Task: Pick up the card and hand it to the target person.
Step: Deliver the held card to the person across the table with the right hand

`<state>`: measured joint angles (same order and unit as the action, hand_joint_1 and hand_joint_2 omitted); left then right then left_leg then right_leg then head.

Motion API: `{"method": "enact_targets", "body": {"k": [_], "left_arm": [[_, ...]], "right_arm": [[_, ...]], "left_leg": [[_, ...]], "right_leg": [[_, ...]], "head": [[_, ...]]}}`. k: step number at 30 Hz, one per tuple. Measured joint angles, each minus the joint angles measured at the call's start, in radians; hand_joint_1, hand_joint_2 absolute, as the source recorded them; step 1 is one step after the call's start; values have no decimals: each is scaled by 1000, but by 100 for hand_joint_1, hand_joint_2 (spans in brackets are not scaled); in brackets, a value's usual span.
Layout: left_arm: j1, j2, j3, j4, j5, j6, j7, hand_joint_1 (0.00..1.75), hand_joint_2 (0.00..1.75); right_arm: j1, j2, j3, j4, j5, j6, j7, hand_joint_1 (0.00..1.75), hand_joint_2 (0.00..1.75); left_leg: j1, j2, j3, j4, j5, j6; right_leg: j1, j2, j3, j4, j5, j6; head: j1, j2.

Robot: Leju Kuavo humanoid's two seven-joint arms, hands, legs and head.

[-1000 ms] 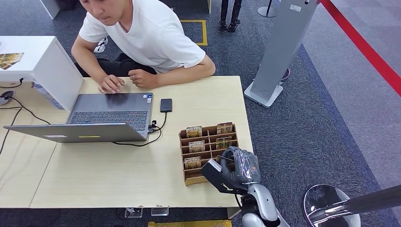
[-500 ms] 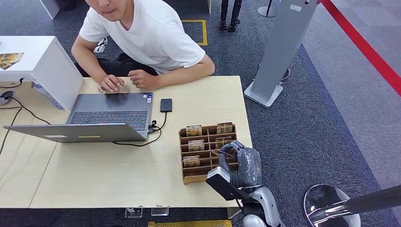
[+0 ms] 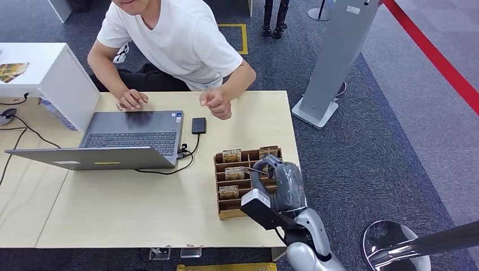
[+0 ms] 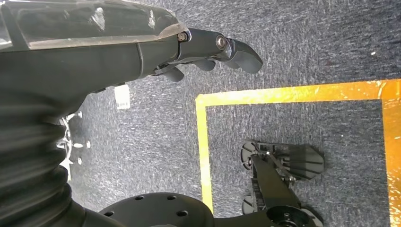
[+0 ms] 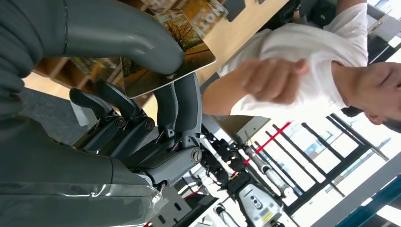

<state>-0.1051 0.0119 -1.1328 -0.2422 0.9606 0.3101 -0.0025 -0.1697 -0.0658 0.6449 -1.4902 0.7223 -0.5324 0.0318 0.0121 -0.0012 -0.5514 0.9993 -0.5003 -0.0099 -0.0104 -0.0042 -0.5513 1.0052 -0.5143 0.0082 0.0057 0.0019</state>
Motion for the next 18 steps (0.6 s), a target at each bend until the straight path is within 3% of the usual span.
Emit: {"method": "enact_targets", "body": {"k": [10,18], "left_arm": [[-28,-6,-18,0,-45,-17,41,0,175],[-34,-9,-34,0,-52,-21,61,0,175]], "right_arm": [[-257,53,44,163,77,74,114,175,175],[-390,91,56,291,137,69,183,175,175]], "left_leg": [[0,0,-1,0,0,0],[0,0,-1,0,0,0]], "right_leg": [[0,0,0,0,0,0],[0,0,-1,0,0,0]], "head": [[-1,0],[0,0]]}}
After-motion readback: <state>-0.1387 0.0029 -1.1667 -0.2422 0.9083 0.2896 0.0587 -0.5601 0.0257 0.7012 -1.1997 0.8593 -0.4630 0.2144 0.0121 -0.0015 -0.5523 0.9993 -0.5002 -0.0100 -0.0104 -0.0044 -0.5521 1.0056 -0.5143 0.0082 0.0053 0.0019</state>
